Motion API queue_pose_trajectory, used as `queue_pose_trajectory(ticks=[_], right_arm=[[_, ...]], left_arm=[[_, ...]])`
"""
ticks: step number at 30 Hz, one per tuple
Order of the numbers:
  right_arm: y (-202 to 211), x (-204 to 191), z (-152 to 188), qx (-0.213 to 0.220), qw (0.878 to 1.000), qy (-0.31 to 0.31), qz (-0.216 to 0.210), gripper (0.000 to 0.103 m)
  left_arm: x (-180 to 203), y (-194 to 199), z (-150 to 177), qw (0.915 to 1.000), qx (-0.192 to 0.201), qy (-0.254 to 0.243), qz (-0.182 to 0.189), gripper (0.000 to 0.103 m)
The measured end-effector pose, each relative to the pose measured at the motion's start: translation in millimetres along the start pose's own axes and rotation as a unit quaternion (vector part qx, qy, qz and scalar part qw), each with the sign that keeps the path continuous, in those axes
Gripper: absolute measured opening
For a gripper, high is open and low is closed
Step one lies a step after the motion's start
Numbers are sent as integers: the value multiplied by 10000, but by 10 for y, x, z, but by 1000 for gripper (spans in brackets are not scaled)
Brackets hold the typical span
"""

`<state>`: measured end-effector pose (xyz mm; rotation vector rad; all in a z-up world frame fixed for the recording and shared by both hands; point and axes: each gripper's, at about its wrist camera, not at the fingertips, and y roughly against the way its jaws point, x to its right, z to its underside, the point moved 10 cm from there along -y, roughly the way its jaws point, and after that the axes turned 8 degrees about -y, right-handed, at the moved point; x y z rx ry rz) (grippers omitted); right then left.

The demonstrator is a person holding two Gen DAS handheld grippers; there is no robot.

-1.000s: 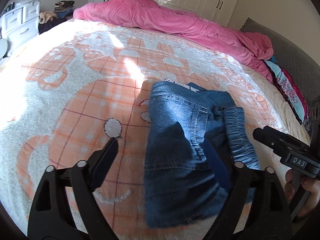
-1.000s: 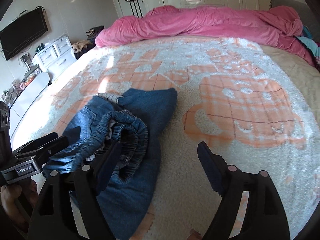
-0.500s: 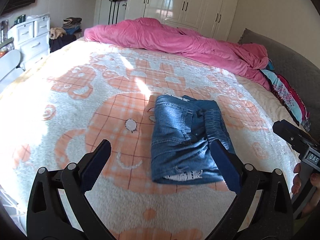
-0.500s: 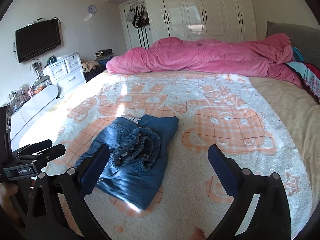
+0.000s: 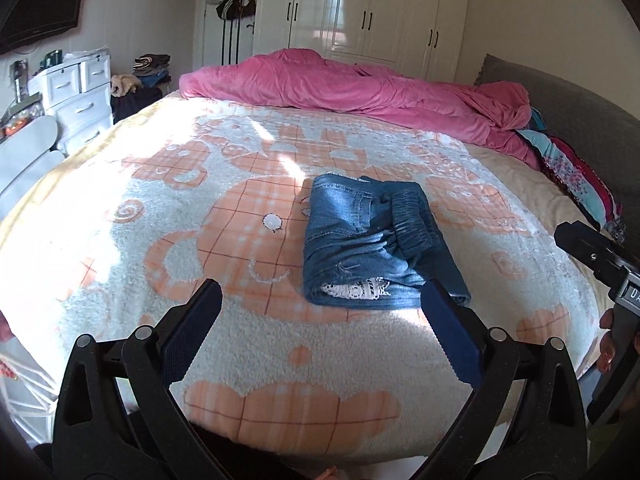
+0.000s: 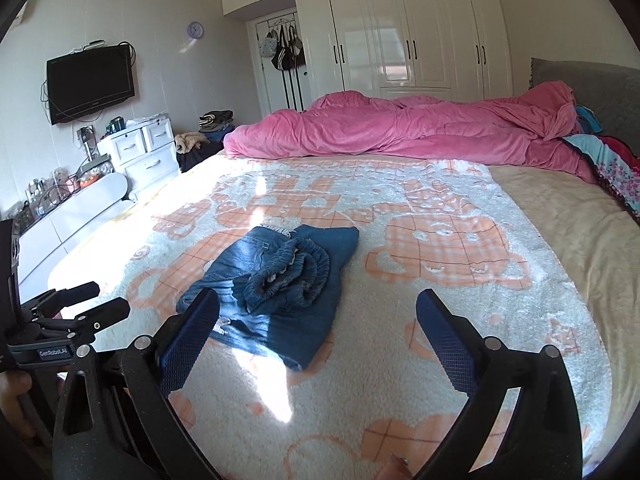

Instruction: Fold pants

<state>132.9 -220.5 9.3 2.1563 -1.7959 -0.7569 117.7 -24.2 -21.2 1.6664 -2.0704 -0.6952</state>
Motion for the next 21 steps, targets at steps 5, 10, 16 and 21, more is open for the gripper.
queue_pose_trajectory(ticks=[5, 10, 16, 21], right_arm=[[78, 59, 185, -153, 9998, 48, 87, 98], [85, 83, 452, -485, 9987, 129, 93, 98], [-5, 75, 793, -819, 9965, 103, 121, 98], [-89, 38, 915, -983, 9951, 59, 73, 98]], left_arm=[[59, 72, 209, 9999, -108, -46, 9, 93], [83, 84, 408, 9998, -204, 19, -47, 93], [83, -5, 567, 9989, -453, 81, -75, 93], [56, -16, 584, 9987, -490, 118, -115, 93]])
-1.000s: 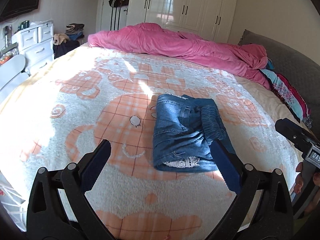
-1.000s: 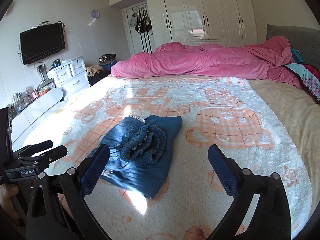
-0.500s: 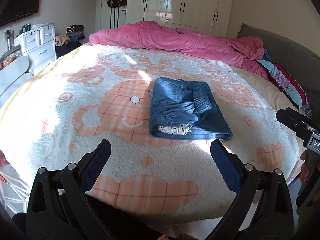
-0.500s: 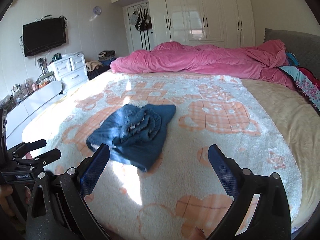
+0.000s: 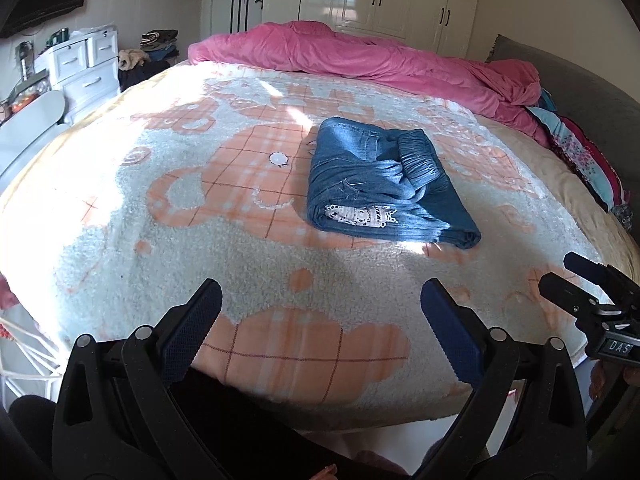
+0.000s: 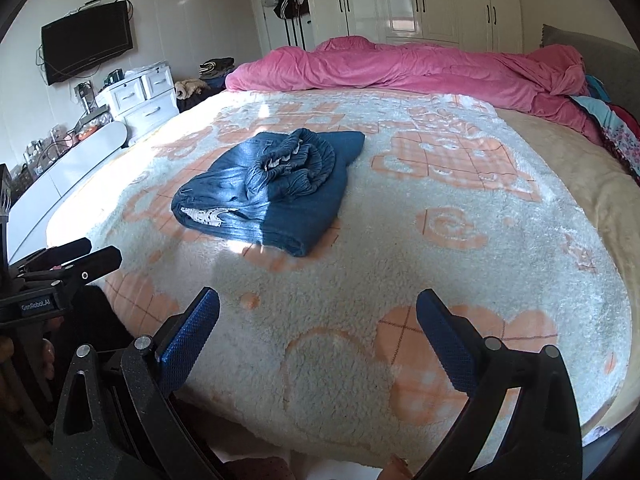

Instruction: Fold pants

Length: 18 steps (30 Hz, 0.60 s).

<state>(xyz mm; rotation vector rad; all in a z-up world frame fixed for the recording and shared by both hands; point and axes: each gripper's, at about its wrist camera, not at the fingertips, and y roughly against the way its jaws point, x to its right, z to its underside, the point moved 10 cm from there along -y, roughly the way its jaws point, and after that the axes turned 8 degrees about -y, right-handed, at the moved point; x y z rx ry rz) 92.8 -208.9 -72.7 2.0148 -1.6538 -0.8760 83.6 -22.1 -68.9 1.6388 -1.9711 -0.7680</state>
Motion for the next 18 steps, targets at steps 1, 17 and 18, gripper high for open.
queue_pose_trajectory(ticks=[1, 17, 18], right_arm=[[-7, -7, 0, 5, 10000, 10, -2, 98], [6, -49, 8, -21, 10000, 28, -58, 98], [2, -50, 10, -22, 10000, 30, -62, 98]], left_arm=[[-4, 5, 1, 10000, -6, 7, -12, 93], [-24, 28, 9, 9999, -40, -14, -138, 93], [-25, 29, 7, 9999, -37, -15, -141, 93]])
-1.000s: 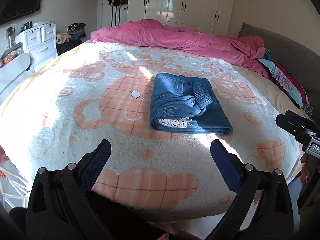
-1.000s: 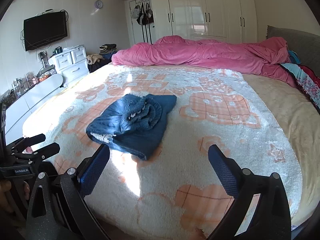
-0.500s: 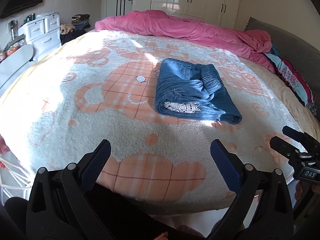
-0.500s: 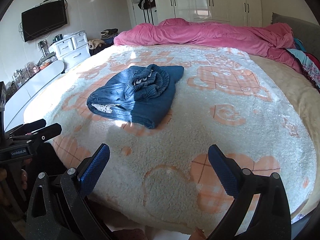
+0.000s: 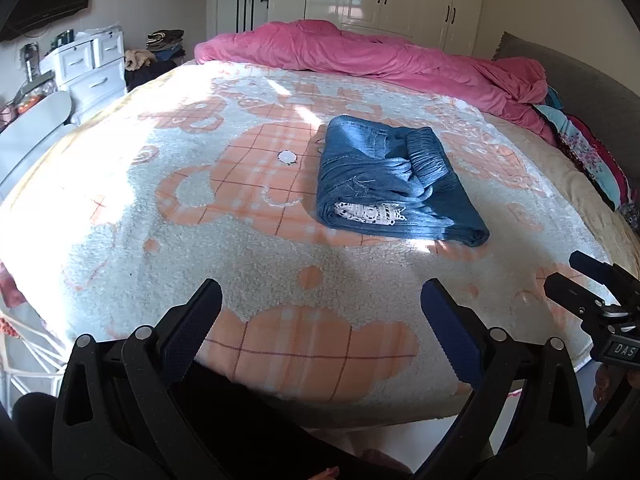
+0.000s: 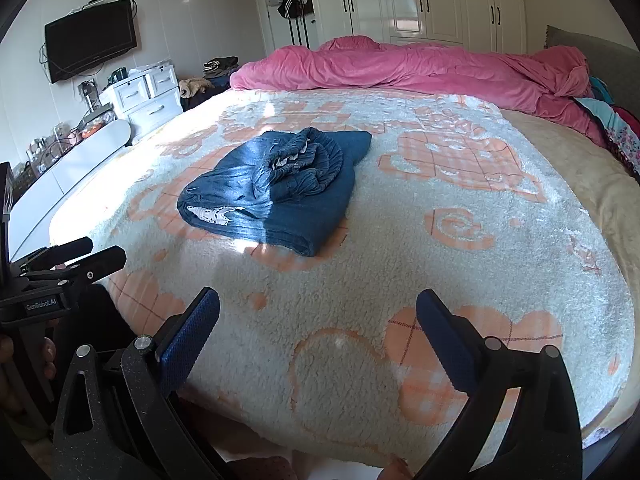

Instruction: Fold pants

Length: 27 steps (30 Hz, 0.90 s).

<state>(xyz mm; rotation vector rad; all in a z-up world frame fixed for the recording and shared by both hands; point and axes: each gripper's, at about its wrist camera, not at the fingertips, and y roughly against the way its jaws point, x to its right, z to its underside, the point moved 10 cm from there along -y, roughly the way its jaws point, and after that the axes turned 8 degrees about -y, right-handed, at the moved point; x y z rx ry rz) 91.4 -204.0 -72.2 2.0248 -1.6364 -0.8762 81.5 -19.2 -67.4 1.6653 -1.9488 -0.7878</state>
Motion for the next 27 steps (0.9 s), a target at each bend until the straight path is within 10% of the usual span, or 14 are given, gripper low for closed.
queue_pose_trajectory(ticks=[27], right_arm=[[0, -15, 18, -8, 10000, 39, 55, 98]], left_arm=[[-36, 17, 5, 10000, -21, 35, -38, 93]])
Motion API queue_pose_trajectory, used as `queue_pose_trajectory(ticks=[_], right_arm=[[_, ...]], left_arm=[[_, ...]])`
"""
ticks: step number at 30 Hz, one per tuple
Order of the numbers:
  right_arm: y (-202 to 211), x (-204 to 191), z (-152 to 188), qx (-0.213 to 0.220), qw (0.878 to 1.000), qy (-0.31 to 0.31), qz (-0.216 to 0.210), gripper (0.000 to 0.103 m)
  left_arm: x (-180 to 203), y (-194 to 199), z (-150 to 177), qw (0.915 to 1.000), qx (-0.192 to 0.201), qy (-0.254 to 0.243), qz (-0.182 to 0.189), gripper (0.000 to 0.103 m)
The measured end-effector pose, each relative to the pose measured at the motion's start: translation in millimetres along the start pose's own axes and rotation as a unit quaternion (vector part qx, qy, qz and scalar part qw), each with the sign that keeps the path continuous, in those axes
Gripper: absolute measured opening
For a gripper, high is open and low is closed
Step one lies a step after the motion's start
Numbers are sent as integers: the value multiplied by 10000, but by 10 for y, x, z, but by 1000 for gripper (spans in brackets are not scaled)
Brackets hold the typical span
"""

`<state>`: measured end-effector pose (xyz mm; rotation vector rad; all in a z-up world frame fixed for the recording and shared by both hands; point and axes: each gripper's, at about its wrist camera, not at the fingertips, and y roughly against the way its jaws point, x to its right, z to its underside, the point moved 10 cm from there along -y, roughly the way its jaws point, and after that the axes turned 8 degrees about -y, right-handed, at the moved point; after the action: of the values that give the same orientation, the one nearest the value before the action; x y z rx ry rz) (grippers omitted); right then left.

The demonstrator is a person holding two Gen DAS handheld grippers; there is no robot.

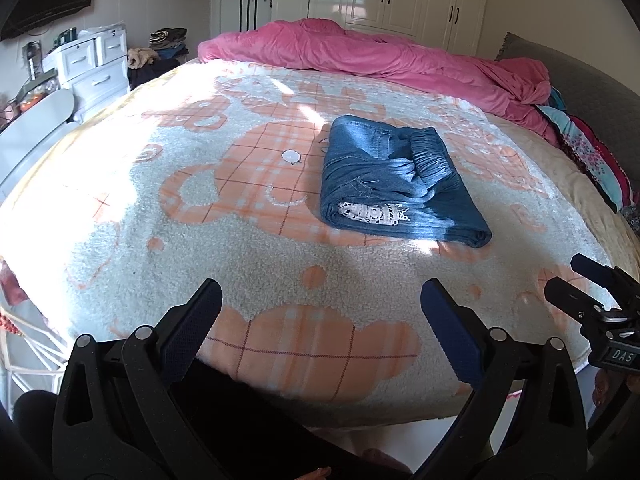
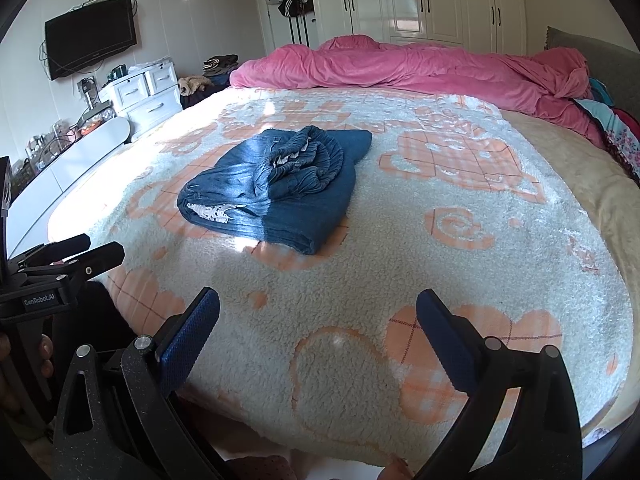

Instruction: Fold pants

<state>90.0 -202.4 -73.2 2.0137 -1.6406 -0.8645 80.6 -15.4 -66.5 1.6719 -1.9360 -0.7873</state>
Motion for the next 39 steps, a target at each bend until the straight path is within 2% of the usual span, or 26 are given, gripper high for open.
queue_pose_trajectory(ticks=[39], right_arm=[[-48, -2, 0, -52, 10000, 32, 50, 98]], left_arm=[[-8, -44, 22, 9999, -92, 79, 98, 93]])
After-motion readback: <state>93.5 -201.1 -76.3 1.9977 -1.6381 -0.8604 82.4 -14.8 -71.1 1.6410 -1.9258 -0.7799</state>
